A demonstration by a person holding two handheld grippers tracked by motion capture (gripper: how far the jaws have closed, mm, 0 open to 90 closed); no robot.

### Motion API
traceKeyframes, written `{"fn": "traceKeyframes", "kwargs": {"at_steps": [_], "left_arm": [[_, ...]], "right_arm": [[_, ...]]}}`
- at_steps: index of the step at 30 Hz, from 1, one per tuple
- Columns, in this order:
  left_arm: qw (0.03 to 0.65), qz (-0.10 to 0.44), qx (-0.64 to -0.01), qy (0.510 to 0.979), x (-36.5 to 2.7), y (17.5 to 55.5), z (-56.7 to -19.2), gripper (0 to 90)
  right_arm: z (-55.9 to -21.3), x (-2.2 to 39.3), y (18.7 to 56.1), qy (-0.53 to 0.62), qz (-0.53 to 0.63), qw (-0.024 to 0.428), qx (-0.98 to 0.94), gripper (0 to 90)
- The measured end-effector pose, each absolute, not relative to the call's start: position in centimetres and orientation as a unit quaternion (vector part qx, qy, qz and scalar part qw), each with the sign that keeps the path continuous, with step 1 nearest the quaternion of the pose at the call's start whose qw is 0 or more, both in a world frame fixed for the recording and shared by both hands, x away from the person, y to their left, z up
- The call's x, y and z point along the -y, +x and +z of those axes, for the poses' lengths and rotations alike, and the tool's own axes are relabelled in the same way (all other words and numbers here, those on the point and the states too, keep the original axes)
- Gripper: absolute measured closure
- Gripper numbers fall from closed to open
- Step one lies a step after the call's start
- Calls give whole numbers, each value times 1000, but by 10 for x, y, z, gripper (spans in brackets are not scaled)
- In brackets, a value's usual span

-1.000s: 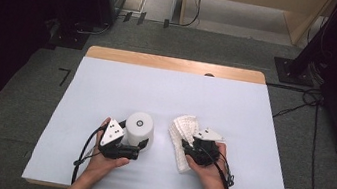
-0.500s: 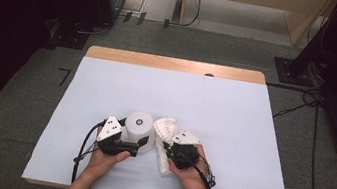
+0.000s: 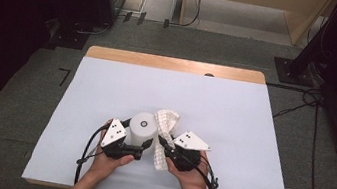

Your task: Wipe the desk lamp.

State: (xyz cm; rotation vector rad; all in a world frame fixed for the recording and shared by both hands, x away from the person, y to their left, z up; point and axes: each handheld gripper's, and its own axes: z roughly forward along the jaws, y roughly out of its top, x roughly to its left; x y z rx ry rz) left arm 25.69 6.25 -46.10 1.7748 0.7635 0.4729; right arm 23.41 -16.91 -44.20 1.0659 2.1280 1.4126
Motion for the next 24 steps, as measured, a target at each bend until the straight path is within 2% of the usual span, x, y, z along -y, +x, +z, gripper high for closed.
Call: {"fn": "traceKeyframes", "kwargs": {"at_steps": [3,6,11,13,15,19,24], "left_arm": [[557,194,-330,737,-66,260,-459,92],[555,197,-327,739,-65,260,-459,92],[548,208,-313,747,-57,259,-461,92],[550,206,-314,747,-54,261,-463,92],[550,208,-315,745,-54,261,-463,92],[553,213,-315,742,-54,263,-462,91],[546,226,-310,745,-56,266,-464,91]], "right_arm": [[-465,160,239,400,461,160,-776,775],[-468,160,241,411,459,152,-773,775],[-448,168,237,408,496,170,-748,775],[-435,173,231,398,519,192,-732,775],[-434,173,230,396,517,198,-732,775],[-457,167,233,413,480,180,-753,774],[-464,170,237,420,464,183,-758,772]]}}
